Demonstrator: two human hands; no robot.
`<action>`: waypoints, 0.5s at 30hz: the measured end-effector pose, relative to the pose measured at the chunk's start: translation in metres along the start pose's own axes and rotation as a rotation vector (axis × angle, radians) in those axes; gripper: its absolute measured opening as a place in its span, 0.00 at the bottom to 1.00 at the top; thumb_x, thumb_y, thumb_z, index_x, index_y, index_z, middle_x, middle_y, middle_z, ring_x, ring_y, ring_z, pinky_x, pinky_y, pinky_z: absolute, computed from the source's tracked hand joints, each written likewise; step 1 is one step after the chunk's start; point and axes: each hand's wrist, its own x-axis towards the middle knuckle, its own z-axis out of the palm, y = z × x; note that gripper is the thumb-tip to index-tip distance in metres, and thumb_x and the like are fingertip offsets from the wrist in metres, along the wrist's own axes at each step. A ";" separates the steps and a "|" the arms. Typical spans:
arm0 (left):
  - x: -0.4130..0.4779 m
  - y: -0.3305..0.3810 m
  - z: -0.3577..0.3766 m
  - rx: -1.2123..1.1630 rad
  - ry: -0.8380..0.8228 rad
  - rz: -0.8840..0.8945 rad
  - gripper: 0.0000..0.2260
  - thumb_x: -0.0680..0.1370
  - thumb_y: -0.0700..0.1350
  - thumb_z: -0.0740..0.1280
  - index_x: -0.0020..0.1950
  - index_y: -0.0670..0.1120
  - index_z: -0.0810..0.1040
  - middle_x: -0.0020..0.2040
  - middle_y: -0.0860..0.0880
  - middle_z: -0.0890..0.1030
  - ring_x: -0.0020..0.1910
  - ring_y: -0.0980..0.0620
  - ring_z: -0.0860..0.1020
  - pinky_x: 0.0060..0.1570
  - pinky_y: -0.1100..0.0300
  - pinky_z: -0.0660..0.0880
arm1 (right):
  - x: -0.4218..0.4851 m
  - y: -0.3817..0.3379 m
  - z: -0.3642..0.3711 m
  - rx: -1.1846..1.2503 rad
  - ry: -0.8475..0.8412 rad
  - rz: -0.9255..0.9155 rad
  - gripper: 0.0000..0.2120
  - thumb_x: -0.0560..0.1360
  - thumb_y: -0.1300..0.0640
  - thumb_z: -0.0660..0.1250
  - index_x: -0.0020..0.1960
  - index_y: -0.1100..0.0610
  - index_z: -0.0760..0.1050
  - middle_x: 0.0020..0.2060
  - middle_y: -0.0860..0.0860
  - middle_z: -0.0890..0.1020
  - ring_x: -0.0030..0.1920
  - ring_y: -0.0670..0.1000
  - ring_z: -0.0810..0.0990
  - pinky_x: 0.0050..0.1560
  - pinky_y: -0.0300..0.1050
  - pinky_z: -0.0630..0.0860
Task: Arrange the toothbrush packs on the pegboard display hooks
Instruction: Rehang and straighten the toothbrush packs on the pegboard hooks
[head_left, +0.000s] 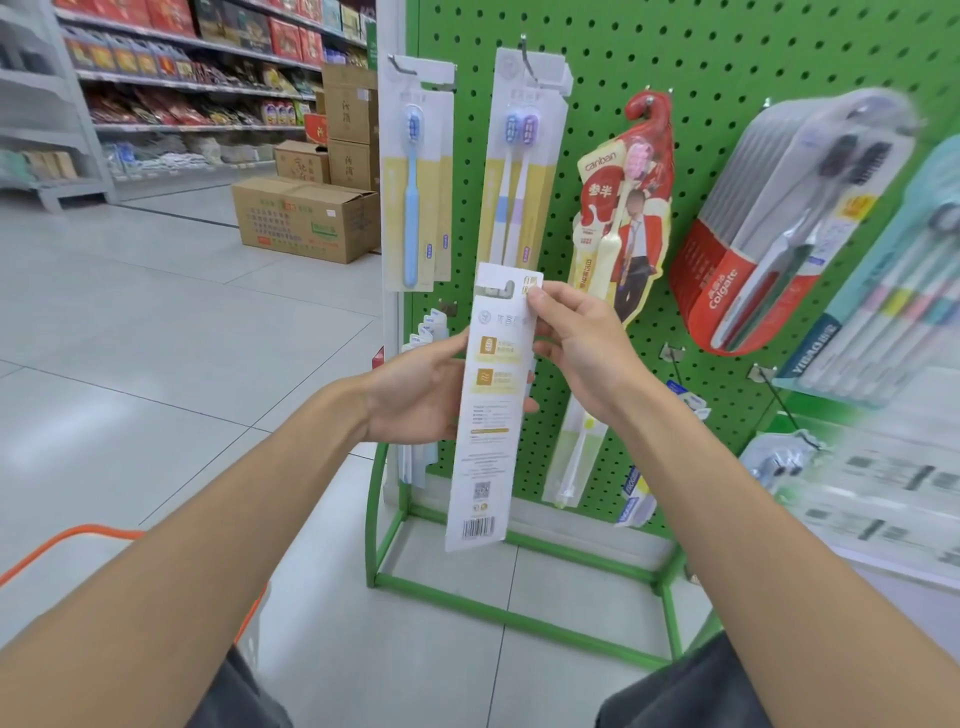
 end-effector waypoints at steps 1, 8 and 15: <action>0.000 0.001 -0.001 -0.022 0.014 0.009 0.28 0.78 0.63 0.54 0.67 0.45 0.76 0.63 0.42 0.78 0.62 0.45 0.77 0.62 0.48 0.74 | 0.001 0.000 -0.001 0.008 0.000 -0.008 0.08 0.81 0.56 0.63 0.49 0.55 0.80 0.43 0.51 0.82 0.44 0.48 0.77 0.44 0.40 0.73; 0.004 0.006 -0.001 0.254 0.327 0.117 0.33 0.73 0.68 0.57 0.65 0.45 0.77 0.49 0.50 0.76 0.53 0.51 0.75 0.60 0.52 0.73 | -0.001 -0.007 0.004 0.149 -0.128 -0.013 0.14 0.80 0.50 0.64 0.54 0.62 0.77 0.46 0.54 0.83 0.49 0.48 0.82 0.57 0.46 0.79; -0.005 0.022 -0.006 0.382 0.525 0.251 0.23 0.73 0.66 0.68 0.59 0.51 0.78 0.53 0.53 0.84 0.55 0.50 0.82 0.63 0.45 0.75 | 0.012 -0.029 0.024 0.080 -0.039 -0.046 0.13 0.83 0.59 0.58 0.53 0.60 0.81 0.49 0.57 0.86 0.50 0.55 0.85 0.49 0.48 0.82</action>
